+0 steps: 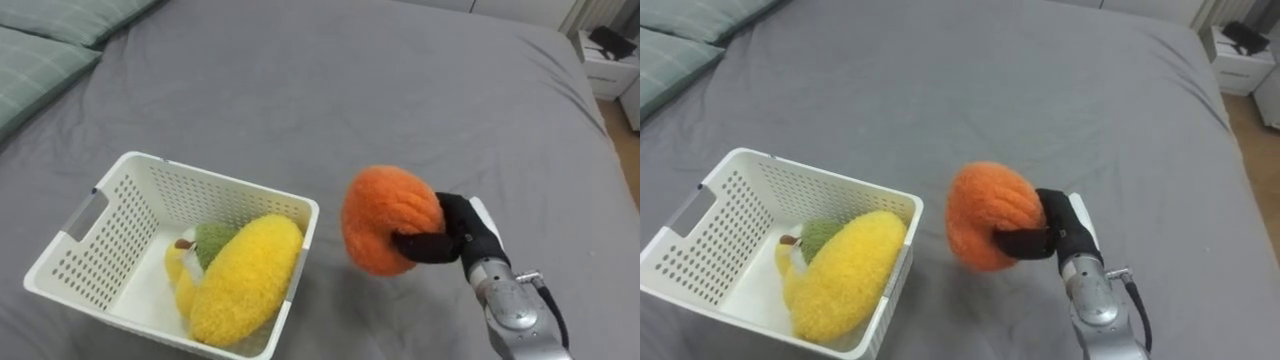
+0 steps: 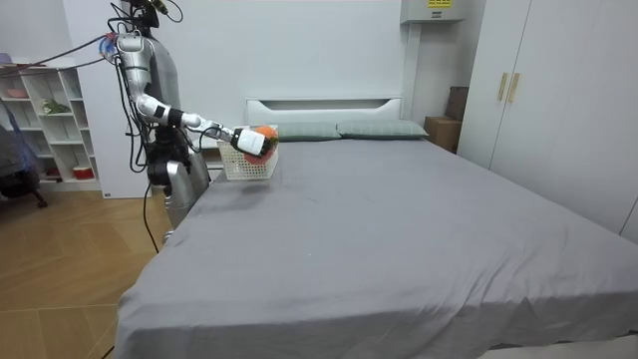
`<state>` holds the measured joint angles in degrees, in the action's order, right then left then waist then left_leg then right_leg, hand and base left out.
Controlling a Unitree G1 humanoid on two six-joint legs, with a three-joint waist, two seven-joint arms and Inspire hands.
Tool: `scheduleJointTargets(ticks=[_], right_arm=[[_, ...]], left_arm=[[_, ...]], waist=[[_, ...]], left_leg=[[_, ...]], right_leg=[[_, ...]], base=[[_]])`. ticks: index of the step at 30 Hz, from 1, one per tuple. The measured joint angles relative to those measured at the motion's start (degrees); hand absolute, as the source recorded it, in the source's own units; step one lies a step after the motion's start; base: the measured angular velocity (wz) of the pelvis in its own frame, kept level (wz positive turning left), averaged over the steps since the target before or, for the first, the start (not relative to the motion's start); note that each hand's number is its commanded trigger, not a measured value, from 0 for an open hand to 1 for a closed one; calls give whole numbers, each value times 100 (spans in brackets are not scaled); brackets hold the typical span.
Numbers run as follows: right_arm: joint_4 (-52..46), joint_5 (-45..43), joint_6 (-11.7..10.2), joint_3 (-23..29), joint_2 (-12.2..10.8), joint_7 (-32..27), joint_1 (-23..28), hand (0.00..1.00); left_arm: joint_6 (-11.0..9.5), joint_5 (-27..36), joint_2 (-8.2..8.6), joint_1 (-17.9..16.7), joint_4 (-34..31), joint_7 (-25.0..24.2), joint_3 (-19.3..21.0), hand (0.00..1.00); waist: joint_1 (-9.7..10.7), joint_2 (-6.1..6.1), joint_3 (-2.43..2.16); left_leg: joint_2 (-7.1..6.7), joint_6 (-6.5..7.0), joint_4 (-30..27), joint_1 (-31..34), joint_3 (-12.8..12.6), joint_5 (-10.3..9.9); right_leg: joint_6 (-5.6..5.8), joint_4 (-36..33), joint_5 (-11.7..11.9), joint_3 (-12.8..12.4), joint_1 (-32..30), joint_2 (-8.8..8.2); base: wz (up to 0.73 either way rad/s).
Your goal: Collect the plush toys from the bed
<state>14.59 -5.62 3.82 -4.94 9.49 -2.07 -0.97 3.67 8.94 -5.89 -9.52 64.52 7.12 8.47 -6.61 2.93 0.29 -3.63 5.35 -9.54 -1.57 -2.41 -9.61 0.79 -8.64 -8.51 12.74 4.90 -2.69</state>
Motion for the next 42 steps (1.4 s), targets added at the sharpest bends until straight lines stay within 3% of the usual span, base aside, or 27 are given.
scheduleJointTargets(ticks=[7,13,23,30,32,36,37,39,42], right_arm=[[-734,110,121,-1,12,-28,-30,100],[-1406,146,217,-70,-2,-23,-75,100],[-1716,-227,513,-390,0,201,-711,100],[-1962,-769,723,-803,-8,553,-1033,100],[-1985,-897,763,-963,-30,652,-1159,91],[-1994,-1024,825,-1219,-88,744,-1269,56],[-1993,-1024,849,-1242,-89,763,-1276,52],[-1990,-1020,894,-1374,-91,787,-1321,29],[-1986,-1015,948,-1492,-103,807,-1378,22]], left_arm=[[104,6,-1,-6,42,-34,95,0],[104,29,22,-7,69,-120,148,0],[142,-77,-8,-6,47,1,143,0],[235,-186,-9,120,89,6,78,0],[258,-184,-20,125,78,8,8,0],[307,-236,-23,179,-42,-34,-91,0],[311,-235,-24,185,-47,-44,-92,0],[349,-223,-39,193,-46,-55,-93,0],[356,-228,-64,231,-46,-66,-104,0]], waist=[[-18,-5,-4],[-181,10,-14],[-350,60,-36],[-529,122,-13],[-604,117,-9],[-801,131,-12],[-819,132,-10],[-938,153,21],[-1012,191,35]], left_leg=[[1,0,10,1,5,0],[6,0,2,-2,-21,0],[-4,0,-15,80,68,0],[-9,1,-15,98,117,0],[-10,1,-18,101,120,0],[-15,0,-19,119,164,0],[-18,0,-20,124,177,0],[-20,0,-22,130,192,1],[-29,0,-57,201,263,1]], right_leg=[[0,-2,0,3,15,1],[0,-11,0,0,4,0],[0,-11,0,51,-25,-2],[0,-2,0,132,-26,-7],[0,-2,0,154,-25,-7],[0,-1,0,176,-24,-7],[0,-1,0,179,-24,-8],[0,0,0,183,-25,-8],[0,1,0,288,-59,-15]], base=[[0],[-1],[4],[3],[0],[5],[6],[2],[8]])
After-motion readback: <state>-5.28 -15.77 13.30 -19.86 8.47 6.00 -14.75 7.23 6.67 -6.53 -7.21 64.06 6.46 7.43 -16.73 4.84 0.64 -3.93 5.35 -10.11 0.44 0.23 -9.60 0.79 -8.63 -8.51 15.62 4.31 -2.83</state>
